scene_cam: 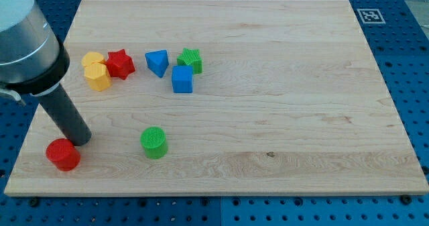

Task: Slide the blue triangle along with green star right a bit

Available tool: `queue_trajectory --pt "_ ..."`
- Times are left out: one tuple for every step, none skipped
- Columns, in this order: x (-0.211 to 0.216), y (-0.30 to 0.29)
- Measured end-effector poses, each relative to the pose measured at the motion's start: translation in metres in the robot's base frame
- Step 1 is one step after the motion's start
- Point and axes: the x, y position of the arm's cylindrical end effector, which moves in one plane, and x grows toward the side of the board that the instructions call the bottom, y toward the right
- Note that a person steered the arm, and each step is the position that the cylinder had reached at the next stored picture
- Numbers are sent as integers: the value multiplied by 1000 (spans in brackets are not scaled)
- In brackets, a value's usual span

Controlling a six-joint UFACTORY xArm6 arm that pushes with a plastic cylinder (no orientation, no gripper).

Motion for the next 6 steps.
queue_trajectory --pt "-2 27" --pt "-41 47" --pt "-103 57" --pt "-147 64" --pt "-147 67" --pt "-157 103"
